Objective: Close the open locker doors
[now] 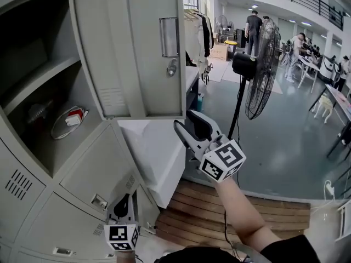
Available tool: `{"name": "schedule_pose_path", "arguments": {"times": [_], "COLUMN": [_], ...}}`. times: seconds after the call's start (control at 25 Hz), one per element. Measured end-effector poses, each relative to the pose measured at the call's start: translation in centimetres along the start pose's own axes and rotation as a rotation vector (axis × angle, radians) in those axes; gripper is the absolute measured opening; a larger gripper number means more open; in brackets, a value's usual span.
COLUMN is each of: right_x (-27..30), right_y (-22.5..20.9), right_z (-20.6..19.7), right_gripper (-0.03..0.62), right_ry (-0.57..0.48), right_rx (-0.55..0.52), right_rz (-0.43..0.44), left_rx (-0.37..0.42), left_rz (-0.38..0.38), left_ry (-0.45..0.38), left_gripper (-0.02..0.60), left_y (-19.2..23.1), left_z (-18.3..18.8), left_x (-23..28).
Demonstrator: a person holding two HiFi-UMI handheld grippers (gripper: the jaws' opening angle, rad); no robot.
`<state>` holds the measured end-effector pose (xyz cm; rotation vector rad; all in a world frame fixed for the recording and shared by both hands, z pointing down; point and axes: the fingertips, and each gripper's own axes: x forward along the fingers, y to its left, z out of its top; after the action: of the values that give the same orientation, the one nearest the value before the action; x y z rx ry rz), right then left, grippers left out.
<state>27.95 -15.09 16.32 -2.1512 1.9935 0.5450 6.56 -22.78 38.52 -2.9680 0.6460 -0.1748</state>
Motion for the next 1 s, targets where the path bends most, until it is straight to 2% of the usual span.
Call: {"name": "schedule_pose_path", "arguments": {"times": [0.44, 1.0], "right_x": [-1.7, -4.1], "right_y": [2.0, 5.9], "right_z": [1.4, 3.6], "right_gripper": [0.144, 0.106], "right_ry": [-0.027, -0.076], "right_rx": [0.023, 0.075], "right_rz": [0.065, 0.229], "left_rx": [-0.021, -0.037], "left_rz": [0.063, 0.175], "left_ry": [0.01, 0.028], "left_gripper": [0.008, 0.008], "left_y": [-1.7, -4.6], "left_z": [-0.4, -0.6], "left_x": [-2.3, -5.6]}}
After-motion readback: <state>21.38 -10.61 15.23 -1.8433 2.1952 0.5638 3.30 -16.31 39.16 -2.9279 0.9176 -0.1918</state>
